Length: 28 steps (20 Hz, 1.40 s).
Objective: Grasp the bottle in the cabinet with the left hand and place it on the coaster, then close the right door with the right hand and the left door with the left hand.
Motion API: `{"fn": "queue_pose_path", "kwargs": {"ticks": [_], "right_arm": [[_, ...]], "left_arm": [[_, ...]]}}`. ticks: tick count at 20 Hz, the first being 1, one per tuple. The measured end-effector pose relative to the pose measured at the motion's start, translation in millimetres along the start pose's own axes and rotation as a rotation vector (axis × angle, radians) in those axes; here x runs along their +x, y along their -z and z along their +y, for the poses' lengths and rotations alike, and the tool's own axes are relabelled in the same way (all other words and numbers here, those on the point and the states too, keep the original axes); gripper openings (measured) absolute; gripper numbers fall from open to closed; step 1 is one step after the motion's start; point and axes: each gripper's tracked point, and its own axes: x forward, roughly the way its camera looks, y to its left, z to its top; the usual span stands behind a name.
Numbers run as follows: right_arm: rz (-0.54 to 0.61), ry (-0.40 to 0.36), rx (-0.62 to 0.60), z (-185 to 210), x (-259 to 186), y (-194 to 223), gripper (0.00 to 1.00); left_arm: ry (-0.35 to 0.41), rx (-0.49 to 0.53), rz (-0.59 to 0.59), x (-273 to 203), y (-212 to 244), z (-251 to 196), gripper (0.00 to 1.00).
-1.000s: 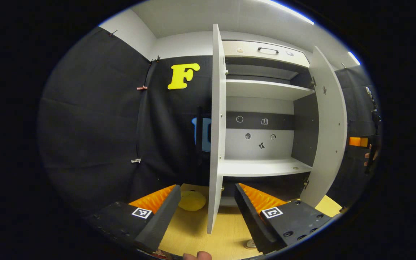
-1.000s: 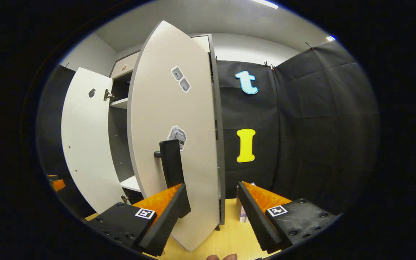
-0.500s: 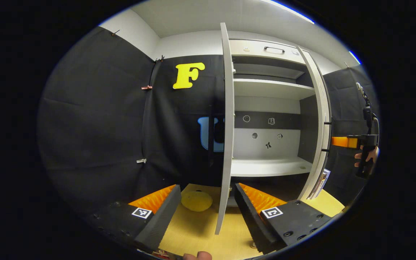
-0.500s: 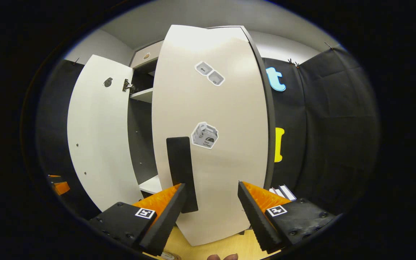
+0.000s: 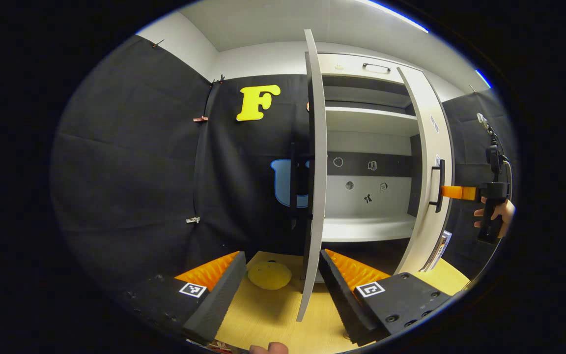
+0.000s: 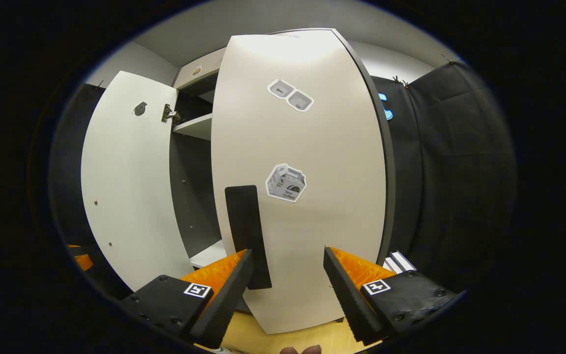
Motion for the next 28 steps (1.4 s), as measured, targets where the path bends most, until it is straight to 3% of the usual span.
{"fn": "queue_pose_path", "kwargs": {"ticks": [11,16,21,28], "right_arm": [[-0.001,-0.012,-0.058,22,16,5,0.98],[-0.04,-0.006,-0.026,18,-12,-11,0.99],[-0.055,0.025,-0.057,3,-48,-18,0.98],[-0.055,0.076,-0.089,-20,-93,-17,0.98]], "left_arm": [[-0.029,-0.004,-0.006,1,0,3,0.95],[0.018,-0.011,0.001,2,-1,0,0.94],[0.017,-0.035,-0.014,4,-7,6,0.95],[-0.004,-0.005,-0.029,50,-21,37,0.95]]}}
